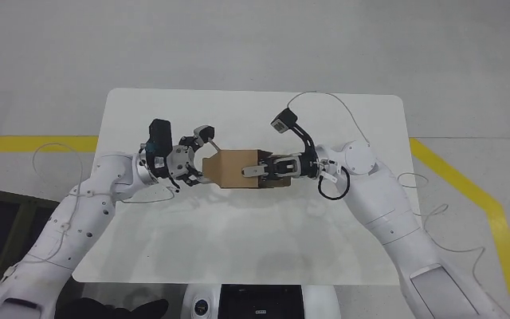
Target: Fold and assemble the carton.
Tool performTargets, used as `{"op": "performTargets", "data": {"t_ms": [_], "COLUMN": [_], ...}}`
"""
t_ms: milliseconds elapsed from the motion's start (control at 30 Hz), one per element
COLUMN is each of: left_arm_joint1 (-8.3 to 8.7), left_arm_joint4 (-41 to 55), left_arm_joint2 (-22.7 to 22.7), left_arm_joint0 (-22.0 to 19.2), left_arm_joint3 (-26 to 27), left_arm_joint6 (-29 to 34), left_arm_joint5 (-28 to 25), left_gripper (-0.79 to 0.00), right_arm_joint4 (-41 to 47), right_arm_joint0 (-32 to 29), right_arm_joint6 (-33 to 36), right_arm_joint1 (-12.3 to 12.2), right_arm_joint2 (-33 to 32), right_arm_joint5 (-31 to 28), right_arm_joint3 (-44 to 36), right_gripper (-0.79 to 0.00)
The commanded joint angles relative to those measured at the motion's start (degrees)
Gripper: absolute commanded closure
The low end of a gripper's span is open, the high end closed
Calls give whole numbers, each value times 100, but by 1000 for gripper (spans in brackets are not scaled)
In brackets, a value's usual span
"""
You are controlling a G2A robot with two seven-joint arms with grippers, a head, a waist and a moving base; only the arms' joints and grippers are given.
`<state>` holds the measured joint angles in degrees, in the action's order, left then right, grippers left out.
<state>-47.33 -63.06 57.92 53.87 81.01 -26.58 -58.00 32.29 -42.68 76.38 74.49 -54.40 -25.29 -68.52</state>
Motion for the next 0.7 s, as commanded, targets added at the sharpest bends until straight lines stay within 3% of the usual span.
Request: {"op": "performTargets", "data": {"t_ms": [0, 333, 667], "left_arm_joint1": [11, 82, 29], "left_arm_joint4": [28, 200, 254], "left_arm_joint2": [76, 525, 678], "left_arm_joint0": [24, 140, 121], "left_arm_joint3": [-71, -395, -472], "left_arm_joint6": [-30, -95, 99], "left_arm_joint5": [0, 0, 89], "left_gripper": [-785, -785, -785], "right_arm_joint4": [-32, -222, -345], "right_arm_joint0": [-4, 15, 74], "right_arm_joint6": [16, 449, 651], "right_arm_joint1": [-9, -39, -58], "right_arm_joint2": [-21, 88, 428], "right_arm_joint5": [-1, 188, 389], "right_arm_joint3": [19, 66, -214], "right_gripper": [0, 0, 0]}}
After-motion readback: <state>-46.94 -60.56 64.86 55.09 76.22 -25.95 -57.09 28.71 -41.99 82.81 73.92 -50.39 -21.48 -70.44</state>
